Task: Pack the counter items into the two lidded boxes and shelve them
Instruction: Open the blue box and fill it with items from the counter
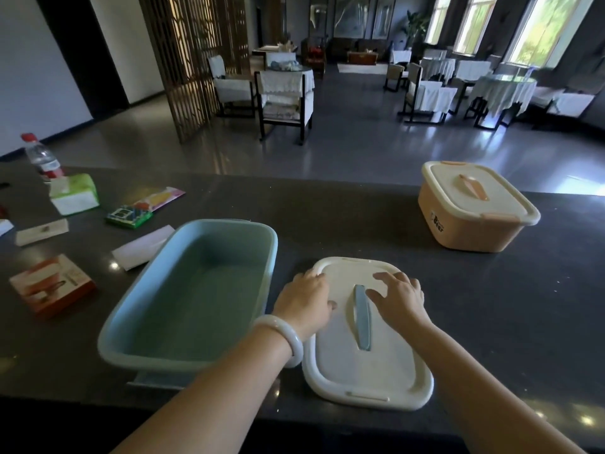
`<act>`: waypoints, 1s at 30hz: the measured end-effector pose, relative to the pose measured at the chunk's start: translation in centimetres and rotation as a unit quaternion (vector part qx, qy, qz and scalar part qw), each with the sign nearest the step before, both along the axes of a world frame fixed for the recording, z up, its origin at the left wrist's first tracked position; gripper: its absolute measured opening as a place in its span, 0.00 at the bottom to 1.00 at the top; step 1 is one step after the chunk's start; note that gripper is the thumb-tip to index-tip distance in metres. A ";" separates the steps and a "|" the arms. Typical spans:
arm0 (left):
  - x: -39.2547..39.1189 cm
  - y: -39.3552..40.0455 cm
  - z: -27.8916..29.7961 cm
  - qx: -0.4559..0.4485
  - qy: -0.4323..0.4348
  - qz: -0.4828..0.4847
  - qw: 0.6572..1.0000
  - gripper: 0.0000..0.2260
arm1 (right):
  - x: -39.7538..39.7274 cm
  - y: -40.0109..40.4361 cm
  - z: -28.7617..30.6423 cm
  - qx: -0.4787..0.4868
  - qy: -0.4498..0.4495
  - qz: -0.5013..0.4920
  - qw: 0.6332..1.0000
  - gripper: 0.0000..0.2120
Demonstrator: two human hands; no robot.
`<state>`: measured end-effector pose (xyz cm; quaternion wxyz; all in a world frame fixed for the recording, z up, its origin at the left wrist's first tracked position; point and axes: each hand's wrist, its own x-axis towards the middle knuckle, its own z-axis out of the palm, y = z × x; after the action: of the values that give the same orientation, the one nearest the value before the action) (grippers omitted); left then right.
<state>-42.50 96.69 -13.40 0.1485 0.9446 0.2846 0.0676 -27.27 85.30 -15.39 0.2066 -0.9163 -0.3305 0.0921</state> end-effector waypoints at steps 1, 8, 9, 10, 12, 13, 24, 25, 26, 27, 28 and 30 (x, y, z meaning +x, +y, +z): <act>-0.5 0.6 0.9 0.019 -0.012 -0.001 1.000 0.16 | -0.5 0.7 0.9 0.001 -0.005 0.016 1.000 0.20; -8.8 7.0 5.1 0.119 0.021 0.036 0.992 0.16 | -5.6 7.3 6.8 -0.005 -0.058 0.134 0.989 0.21; -10.5 8.0 5.4 0.129 0.028 0.044 0.990 0.16 | -6.8 8.5 7.4 -0.008 -0.065 0.150 0.987 0.21; -12.1 9.1 5.7 0.139 0.036 0.052 0.988 0.16 | -8.0 9.8 7.8 -0.010 -0.069 0.167 0.983 0.21; -15.4 10.9 6.3 0.153 0.053 0.068 0.984 0.17 | -10.7 12.1 8.5 -0.015 -0.074 0.202 0.977 0.21; -17.1 11.7 6.5 0.154 0.060 0.076 0.983 0.17 | -12.1 13.3 8.8 -0.020 -0.078 0.220 0.972 0.21; -35.6 18.1 6.4 0.101 0.131 0.201 0.965 0.24 | -29.1 24.7 10.1 -0.072 -0.125 0.366 0.920 0.22; -37.0 18.7 6.2 0.099 0.134 0.202 0.965 0.25 | -30.1 25.4 10.2 -0.075 -0.123 0.368 0.918 0.23; -38.2 19.3 6.1 0.095 0.133 0.203 0.966 0.26 | -31.0 26.0 10.1 -0.077 -0.121 0.370 0.918 0.22; -39.2 19.8 5.8 0.090 0.129 0.204 0.966 0.27 | -31.7 26.6 9.9 -0.081 -0.120 0.371 0.917 0.22; -40.1 20.3 5.6 0.086 0.126 0.205 0.967 0.27 | -32.3 27.2 9.7 -0.085 -0.118 0.370 0.918 0.22; -41.4 21.1 4.9 0.078 0.125 0.208 0.967 0.27 | -33.3 28.1 9.2 -0.096 -0.105 0.367 0.919 0.23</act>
<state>-83.85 117.83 -8.49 0.0206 0.8743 0.4849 -0.0001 -60.56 113.42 -6.22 0.0336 -0.7503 -0.6533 0.0958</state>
